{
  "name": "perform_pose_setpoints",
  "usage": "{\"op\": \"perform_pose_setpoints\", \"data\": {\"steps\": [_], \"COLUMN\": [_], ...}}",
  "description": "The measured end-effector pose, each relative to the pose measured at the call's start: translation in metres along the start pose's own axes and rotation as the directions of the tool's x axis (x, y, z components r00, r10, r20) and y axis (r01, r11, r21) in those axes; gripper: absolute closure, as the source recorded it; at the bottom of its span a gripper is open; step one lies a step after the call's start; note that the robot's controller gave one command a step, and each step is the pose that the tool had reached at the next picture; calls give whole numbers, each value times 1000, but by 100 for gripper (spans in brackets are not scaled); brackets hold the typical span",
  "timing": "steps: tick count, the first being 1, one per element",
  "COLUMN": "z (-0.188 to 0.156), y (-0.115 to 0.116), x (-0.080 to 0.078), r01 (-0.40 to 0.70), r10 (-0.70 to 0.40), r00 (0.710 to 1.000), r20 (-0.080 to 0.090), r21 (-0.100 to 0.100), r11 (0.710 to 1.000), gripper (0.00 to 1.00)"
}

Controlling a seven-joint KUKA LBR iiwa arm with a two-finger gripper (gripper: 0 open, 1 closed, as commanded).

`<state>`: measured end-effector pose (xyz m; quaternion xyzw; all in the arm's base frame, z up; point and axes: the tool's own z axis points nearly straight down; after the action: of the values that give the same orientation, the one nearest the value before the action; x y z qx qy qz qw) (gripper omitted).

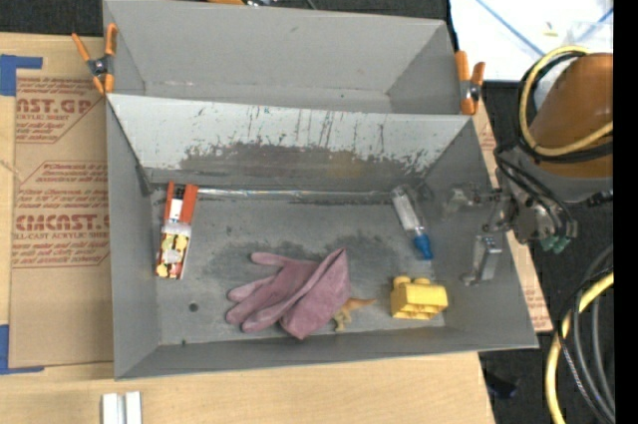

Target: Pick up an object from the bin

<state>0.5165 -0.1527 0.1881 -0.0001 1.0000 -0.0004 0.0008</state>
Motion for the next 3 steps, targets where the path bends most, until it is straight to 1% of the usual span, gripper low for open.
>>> {"op": "perform_pose_setpoints", "data": {"steps": [1, 2, 3], "z": [0, 84, 80], "y": [0, 33, 27], "x": [0, 21, 22], "r01": [0, 83, 85], "r10": [0, -83, -85], "r00": [1000, 997, 996], "r20": [0, -7, 6], "r21": [0, -3, 1], "r11": [1000, 997, 996], "gripper": [0, 0, 0]}}
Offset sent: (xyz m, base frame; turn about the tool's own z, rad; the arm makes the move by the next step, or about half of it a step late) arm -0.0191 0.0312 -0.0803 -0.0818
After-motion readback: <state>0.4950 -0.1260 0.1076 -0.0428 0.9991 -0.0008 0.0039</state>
